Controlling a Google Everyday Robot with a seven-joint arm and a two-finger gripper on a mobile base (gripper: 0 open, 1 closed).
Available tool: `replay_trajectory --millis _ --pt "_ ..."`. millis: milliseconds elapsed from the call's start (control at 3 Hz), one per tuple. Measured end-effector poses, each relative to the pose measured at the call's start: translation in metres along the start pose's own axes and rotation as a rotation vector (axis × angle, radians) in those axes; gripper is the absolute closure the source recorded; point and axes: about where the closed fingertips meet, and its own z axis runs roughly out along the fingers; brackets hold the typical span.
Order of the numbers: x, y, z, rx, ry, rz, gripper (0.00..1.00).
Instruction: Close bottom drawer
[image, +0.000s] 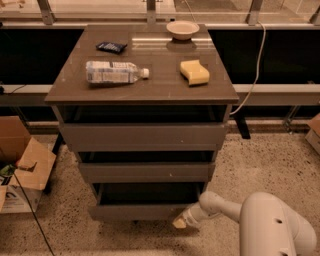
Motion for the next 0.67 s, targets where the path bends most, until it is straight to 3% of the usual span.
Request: replay_trajectory --millis 333,667 --pt "0.001 0.001 0.0 0.0 0.0 0.0 0.59" --pt "-0.033 -0.03 -0.003 0.064 -0.046 -0.023 0.37"
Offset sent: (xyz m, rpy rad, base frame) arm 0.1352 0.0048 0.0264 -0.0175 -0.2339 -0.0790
